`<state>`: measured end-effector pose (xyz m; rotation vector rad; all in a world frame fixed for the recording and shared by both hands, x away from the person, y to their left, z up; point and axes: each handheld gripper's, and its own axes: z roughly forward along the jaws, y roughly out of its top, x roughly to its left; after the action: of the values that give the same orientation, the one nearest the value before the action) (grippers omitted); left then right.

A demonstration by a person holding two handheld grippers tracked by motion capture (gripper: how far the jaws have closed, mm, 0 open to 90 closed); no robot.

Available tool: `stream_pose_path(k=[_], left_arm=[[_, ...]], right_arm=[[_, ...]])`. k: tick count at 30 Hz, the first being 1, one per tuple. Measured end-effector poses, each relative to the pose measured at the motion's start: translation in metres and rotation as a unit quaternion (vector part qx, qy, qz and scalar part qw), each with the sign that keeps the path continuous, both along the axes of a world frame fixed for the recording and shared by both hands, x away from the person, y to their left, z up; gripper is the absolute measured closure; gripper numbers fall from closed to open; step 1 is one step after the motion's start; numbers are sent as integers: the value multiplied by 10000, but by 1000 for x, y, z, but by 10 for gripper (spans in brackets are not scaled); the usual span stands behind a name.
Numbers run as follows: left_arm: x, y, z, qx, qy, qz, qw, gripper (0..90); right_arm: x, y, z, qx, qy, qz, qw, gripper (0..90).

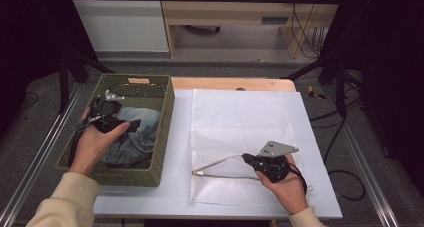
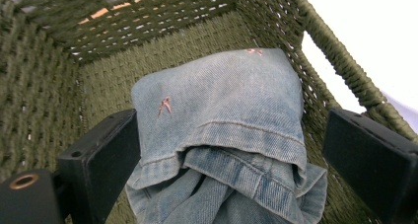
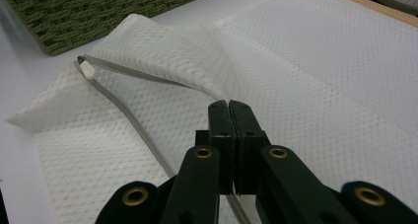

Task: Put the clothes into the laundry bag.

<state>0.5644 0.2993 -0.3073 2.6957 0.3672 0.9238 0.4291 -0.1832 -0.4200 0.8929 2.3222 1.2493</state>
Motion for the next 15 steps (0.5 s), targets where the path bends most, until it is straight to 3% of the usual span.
stream_pose_path(k=[3, 11, 15], left_arm=[[3, -1, -4, -46, 35, -21, 10000, 71], [6, -5, -8, 90, 29, -151, 9998, 73], [4, -7, -15, 102, 156, -229, 9996, 71]], right_arm=[[1, -1, -1, 3, 36, -17, 10000, 892], [-2, 0, 0, -15, 16, 38, 10000, 891], [-2, -1, 0, -6, 56, 45, 10000, 892]])
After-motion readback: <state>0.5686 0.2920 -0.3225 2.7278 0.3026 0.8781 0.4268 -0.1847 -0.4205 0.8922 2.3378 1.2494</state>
